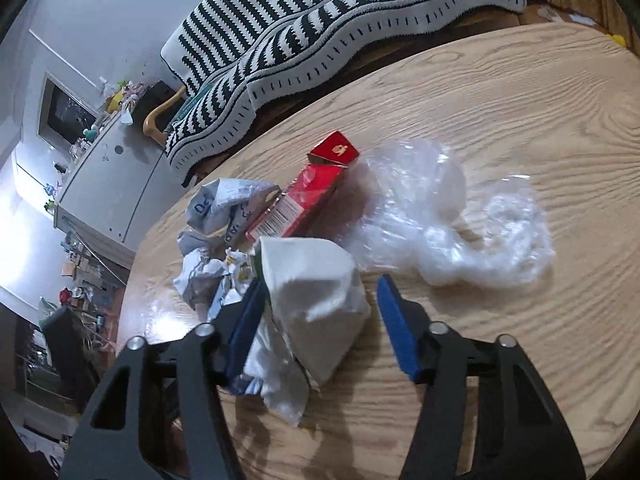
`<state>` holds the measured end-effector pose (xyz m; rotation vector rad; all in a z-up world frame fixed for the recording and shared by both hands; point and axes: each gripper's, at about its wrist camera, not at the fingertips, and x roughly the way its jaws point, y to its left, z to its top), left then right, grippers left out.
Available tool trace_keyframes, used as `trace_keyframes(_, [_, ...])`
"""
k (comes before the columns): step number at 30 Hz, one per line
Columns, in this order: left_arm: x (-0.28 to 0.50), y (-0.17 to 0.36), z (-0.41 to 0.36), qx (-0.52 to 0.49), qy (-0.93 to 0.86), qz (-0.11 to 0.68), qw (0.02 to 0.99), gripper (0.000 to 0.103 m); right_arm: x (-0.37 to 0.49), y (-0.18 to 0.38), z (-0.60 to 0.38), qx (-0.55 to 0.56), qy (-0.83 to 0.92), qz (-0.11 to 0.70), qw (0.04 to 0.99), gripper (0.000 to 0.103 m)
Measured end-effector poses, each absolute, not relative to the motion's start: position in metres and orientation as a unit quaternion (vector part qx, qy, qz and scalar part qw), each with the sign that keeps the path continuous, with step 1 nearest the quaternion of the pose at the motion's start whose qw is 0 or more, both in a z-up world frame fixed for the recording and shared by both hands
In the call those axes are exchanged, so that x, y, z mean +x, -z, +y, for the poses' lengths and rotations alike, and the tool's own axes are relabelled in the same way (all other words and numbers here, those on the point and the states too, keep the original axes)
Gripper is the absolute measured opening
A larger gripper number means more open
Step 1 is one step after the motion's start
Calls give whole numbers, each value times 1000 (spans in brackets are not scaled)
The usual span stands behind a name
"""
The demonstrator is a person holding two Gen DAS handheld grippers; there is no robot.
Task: Collect trash
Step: 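Grasp crumpled foil with the left tool while the right tool grasps white paper, then carry foil and paper over the bin and open both tools to drop them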
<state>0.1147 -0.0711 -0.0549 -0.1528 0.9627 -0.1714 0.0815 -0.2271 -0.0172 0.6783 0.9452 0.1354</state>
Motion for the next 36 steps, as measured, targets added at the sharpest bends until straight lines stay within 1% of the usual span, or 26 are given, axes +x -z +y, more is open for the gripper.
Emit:
trace_keyframes(1, [113,53,-72,-72,87,460,881,35,83,18,-226,320,-68,449,832,45])
trace_keyframes(3, [109,51,-73,-63,87,459,882,21,80,15,-222,312,-72,447,835,39])
trace_keyframes(5, [107,49,-72,-71,95,463,879,20,75,3,-219,294,-71,439,846,36])
trace_keyframes(12, [89,26,-67,-74,98,438,891,18,37,-42,-229,247,-50,394,884,36])
trace_keyframes(16, [77,9,-71,-85,105,421,897,18,15,-53,-243,230,-33,387,892,36])
trace_keyframes(19, [67,-2,-89,-82,126,414,898,18,-6,-59,-261,222,-11,385,896,36])
trace_keyframes(28, [22,-19,-191,-37,224,397,889,18,-89,-65,-333,211,65,382,897,36])
trace_keyframes(36, [-44,-26,-309,10,337,377,863,18,-199,-54,-427,209,167,372,889,36])
